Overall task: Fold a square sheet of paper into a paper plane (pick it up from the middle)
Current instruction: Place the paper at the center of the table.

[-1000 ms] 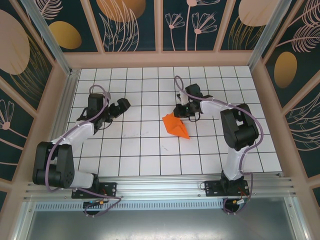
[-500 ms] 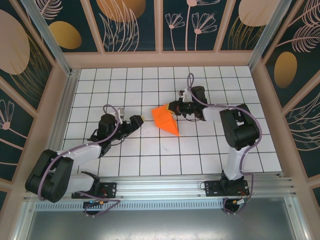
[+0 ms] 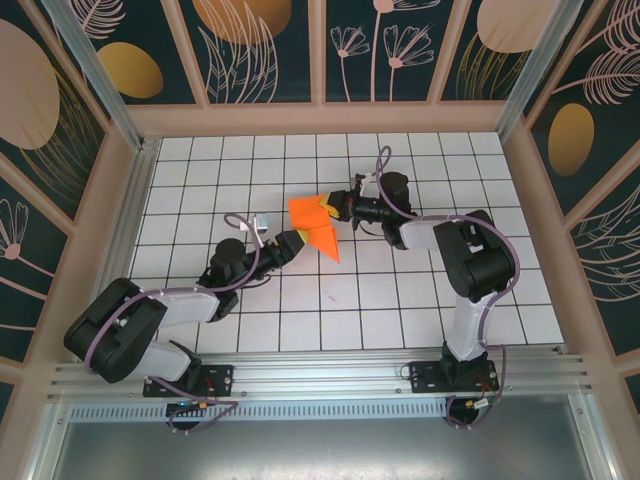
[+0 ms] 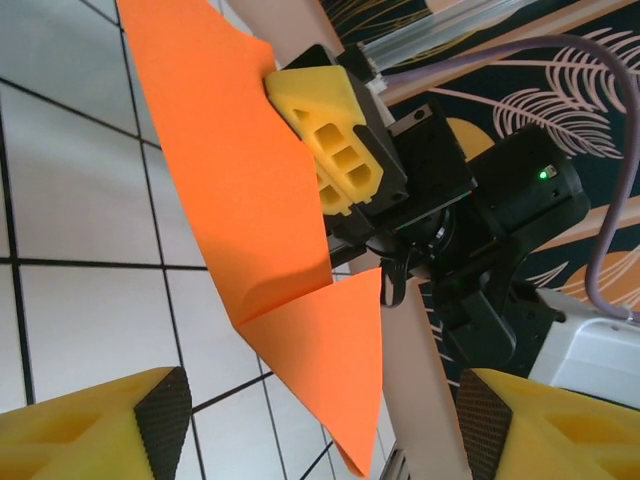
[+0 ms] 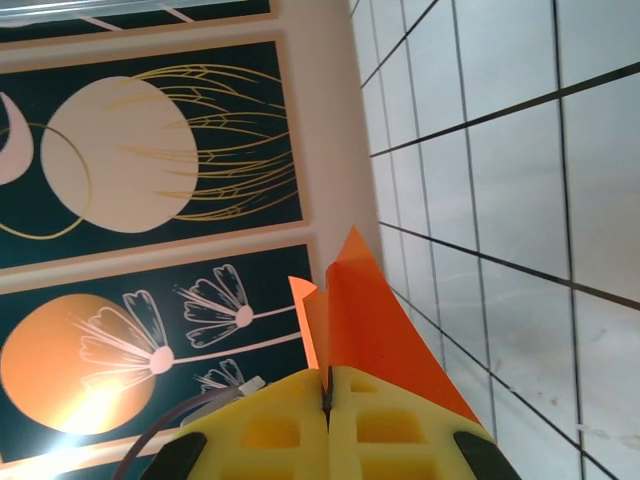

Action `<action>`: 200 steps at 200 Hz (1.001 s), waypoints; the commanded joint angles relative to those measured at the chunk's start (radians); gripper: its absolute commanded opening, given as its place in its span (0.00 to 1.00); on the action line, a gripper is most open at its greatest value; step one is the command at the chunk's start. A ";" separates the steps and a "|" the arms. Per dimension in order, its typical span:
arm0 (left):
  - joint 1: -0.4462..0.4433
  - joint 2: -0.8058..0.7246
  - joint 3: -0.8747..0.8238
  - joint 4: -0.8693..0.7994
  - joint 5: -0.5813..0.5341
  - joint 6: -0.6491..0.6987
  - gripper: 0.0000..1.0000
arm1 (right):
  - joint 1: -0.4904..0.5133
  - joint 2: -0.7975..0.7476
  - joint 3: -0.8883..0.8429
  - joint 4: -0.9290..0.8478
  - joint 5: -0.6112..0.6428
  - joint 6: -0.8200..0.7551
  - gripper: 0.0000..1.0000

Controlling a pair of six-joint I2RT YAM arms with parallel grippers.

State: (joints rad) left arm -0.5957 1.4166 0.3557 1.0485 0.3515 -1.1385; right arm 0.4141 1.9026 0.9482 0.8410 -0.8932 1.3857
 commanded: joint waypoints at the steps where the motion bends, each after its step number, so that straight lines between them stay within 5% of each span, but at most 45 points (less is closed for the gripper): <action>1: -0.010 0.009 0.034 0.084 -0.041 0.014 0.65 | 0.009 -0.015 -0.018 0.136 -0.027 0.107 0.05; 88: -0.020 0.035 0.028 0.148 -0.075 0.011 0.24 | 0.023 -0.004 -0.037 0.202 -0.035 0.185 0.06; 115: -0.020 0.028 0.026 0.115 -0.102 0.015 0.11 | 0.026 -0.012 -0.051 0.174 -0.039 0.165 0.15; 150: -0.020 0.036 0.030 -0.036 -0.115 0.048 0.07 | 0.005 -0.092 -0.018 -0.354 0.063 -0.223 0.51; 171: -0.021 0.053 0.032 -0.135 -0.114 0.074 0.07 | -0.016 -0.144 -0.001 -0.607 0.196 -0.428 0.57; 200: -0.020 0.092 0.038 -0.178 -0.101 0.096 0.07 | -0.017 -0.196 -0.025 -0.736 0.306 -0.597 0.57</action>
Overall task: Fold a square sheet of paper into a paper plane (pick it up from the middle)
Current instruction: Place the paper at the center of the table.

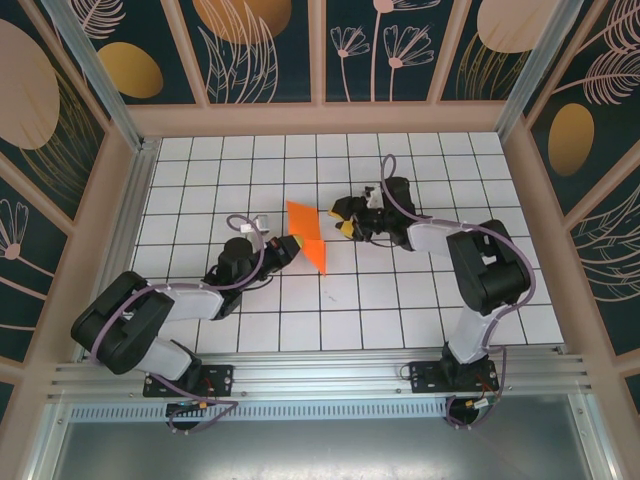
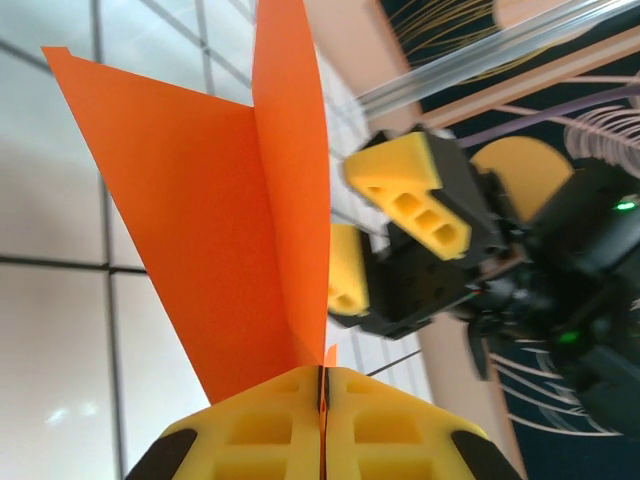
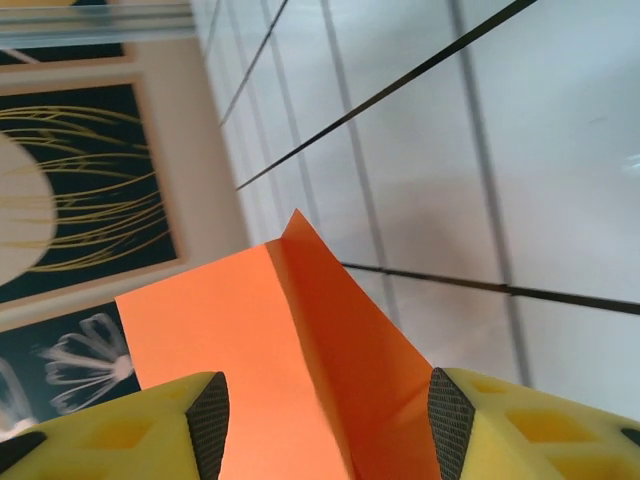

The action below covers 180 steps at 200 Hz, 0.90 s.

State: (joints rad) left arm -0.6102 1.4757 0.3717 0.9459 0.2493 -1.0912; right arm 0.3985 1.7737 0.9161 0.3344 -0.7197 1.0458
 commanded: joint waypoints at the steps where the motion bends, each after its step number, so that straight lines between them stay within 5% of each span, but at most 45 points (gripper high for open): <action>1: -0.006 0.034 0.023 -0.076 0.002 0.050 0.07 | -0.001 -0.069 0.005 -0.231 0.135 -0.262 0.57; 90: -0.005 0.216 0.056 -0.052 0.042 0.065 0.07 | 0.158 -0.031 0.019 -0.334 0.206 -0.509 0.31; 180: -0.005 0.232 0.085 -0.103 0.038 0.079 0.06 | 0.241 0.039 0.058 -0.426 0.291 -0.602 0.28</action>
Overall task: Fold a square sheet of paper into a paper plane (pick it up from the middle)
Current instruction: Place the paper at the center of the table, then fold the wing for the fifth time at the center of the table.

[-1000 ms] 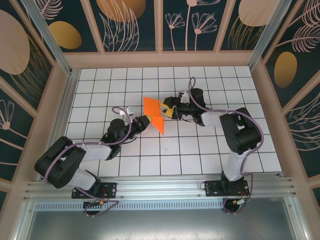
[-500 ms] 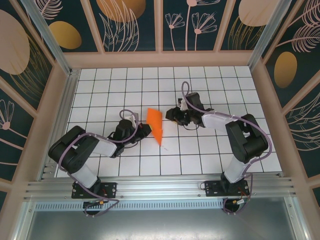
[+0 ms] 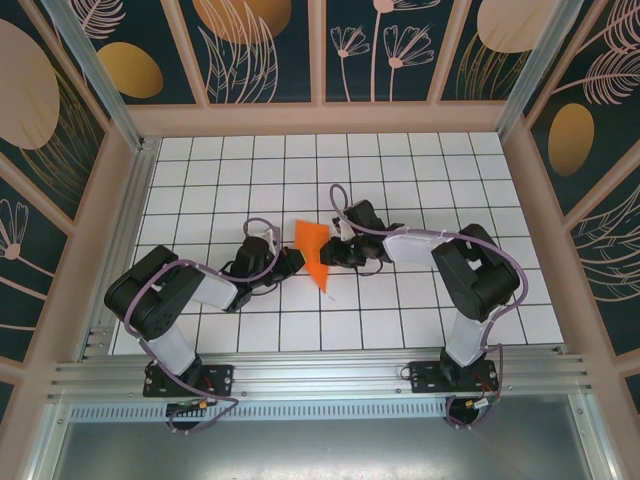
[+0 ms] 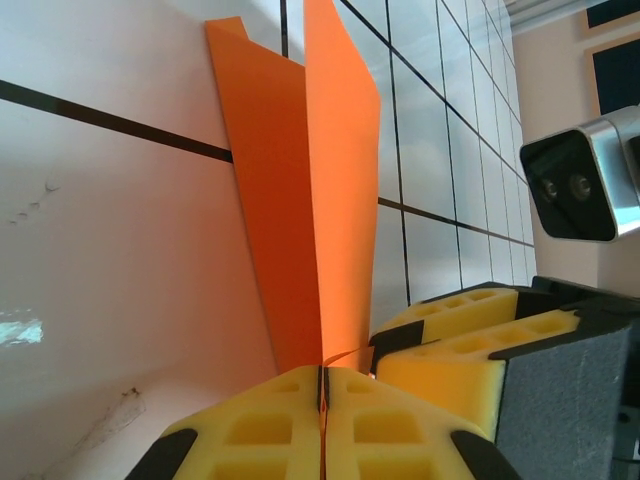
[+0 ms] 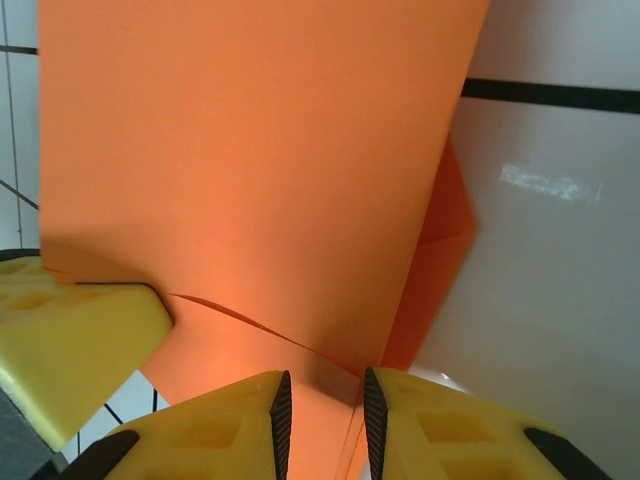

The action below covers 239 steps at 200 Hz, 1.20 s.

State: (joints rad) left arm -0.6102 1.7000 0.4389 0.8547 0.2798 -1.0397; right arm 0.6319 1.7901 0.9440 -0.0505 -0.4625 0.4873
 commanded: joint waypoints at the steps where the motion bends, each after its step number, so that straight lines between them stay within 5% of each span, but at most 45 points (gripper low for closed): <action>1: -0.005 0.007 0.018 -0.011 0.008 0.027 0.07 | 0.008 0.023 0.030 -0.043 0.035 -0.044 0.28; 82: -0.006 0.054 0.044 -0.017 0.051 0.035 0.07 | 0.006 0.027 0.050 -0.079 0.102 -0.023 0.28; 114: -0.006 0.044 0.051 -0.059 0.031 0.050 0.07 | 0.005 -0.010 0.050 -0.106 0.190 -0.002 0.40; 138: -0.006 0.047 0.053 -0.053 0.040 0.048 0.07 | 0.006 0.000 0.047 -0.100 0.136 -0.006 0.44; 239: -0.019 0.082 0.088 -0.067 0.062 0.052 0.07 | 0.008 0.069 0.067 -0.147 0.124 0.006 0.16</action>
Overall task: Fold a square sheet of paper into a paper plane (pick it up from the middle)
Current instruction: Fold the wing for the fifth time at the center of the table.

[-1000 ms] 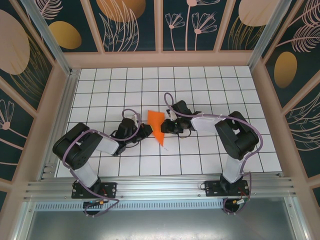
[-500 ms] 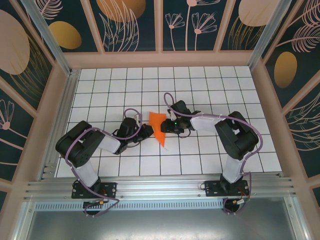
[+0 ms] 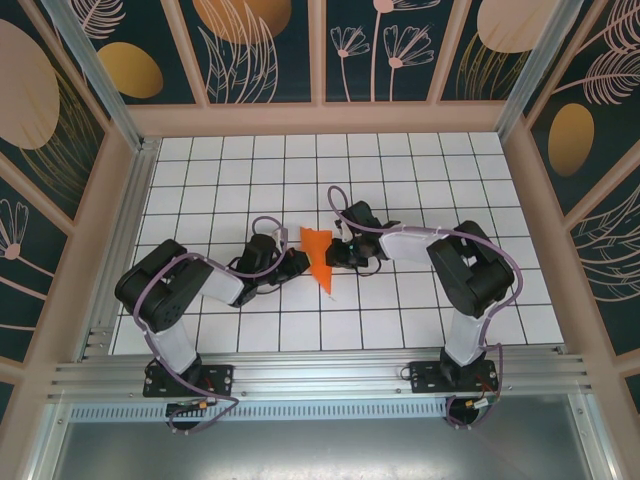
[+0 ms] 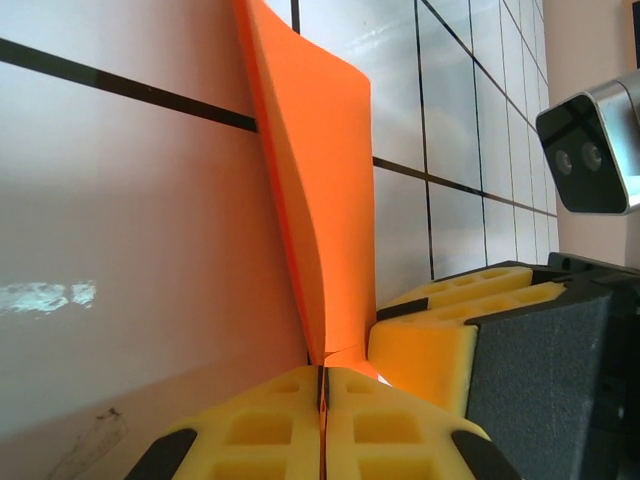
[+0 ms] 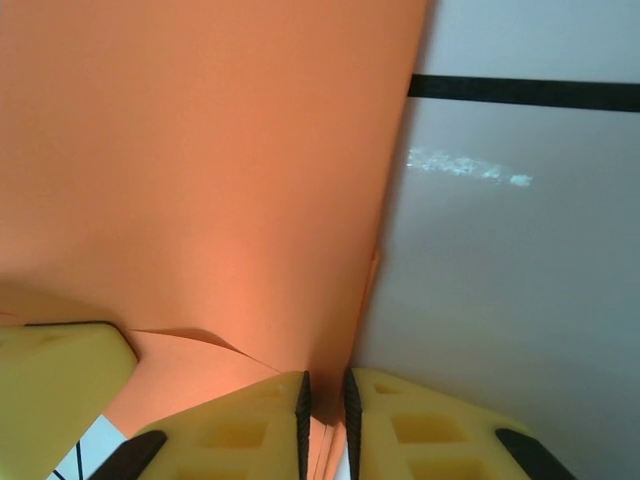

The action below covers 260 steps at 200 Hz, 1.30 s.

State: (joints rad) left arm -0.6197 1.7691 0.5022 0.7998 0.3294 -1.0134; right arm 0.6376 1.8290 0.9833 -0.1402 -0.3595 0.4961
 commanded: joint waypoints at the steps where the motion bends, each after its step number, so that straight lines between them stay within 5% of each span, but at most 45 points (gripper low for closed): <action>1: -0.009 0.012 0.023 -0.012 0.013 0.025 0.07 | 0.003 0.032 0.029 -0.059 0.022 -0.003 0.16; 75: -0.014 0.019 0.032 0.005 0.029 0.007 0.28 | 0.020 0.061 0.051 -0.109 0.072 0.001 0.13; 116: -0.028 0.014 0.058 -0.084 -0.010 0.040 0.17 | 0.024 0.053 0.059 -0.106 0.072 0.013 0.15; 178: -0.101 0.032 0.263 -0.584 -0.231 0.190 0.08 | -0.017 -0.086 0.005 0.008 0.037 0.084 0.20; 260: -0.105 0.037 0.294 -0.602 -0.234 0.197 0.07 | -0.033 -0.120 -0.052 0.077 -0.053 0.096 0.16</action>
State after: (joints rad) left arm -0.7204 1.7851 0.7811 0.2543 0.1169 -0.8375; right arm 0.5861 1.6951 0.9264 -0.0948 -0.3397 0.6010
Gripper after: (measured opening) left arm 0.072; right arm 0.178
